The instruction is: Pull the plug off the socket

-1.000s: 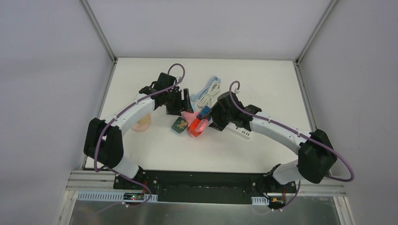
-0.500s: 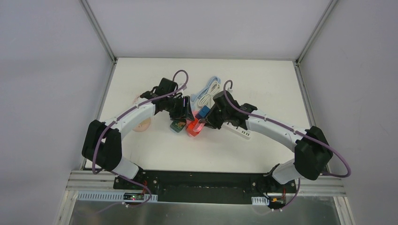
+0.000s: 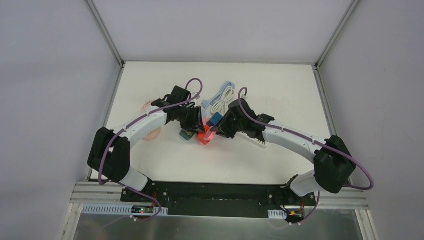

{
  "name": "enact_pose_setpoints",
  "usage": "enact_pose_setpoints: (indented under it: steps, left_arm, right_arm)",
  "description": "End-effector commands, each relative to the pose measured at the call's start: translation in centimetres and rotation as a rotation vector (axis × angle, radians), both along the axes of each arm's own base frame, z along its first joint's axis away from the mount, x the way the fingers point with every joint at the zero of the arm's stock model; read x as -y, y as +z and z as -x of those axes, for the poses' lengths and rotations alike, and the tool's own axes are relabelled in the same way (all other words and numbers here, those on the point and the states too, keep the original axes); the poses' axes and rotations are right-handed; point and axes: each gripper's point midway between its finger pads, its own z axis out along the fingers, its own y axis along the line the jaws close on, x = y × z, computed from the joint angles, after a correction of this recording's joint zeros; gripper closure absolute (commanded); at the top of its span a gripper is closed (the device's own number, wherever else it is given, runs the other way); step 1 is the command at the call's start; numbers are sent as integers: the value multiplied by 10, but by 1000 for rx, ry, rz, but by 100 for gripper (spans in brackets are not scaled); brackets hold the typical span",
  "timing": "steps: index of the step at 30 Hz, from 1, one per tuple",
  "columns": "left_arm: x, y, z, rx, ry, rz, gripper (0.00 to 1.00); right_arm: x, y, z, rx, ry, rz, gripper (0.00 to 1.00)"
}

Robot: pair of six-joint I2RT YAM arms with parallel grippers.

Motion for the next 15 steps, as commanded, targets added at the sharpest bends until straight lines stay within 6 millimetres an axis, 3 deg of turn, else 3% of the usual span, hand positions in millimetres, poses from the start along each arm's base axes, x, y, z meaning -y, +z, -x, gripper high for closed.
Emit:
enact_pose_setpoints:
  steps: [1,7,15]
  left_arm:
    - [-14,-22,13,-26,8,-86,62]
    - [-25,-33,14,-57,26,-164,64]
    - [-35,-41,15,-84,33,-240,64]
  right_arm:
    - [-20,42,-1,106,55,-154,100]
    - [-25,51,1,96,60,-193,100]
    - [-21,79,-2,131,28,-244,100]
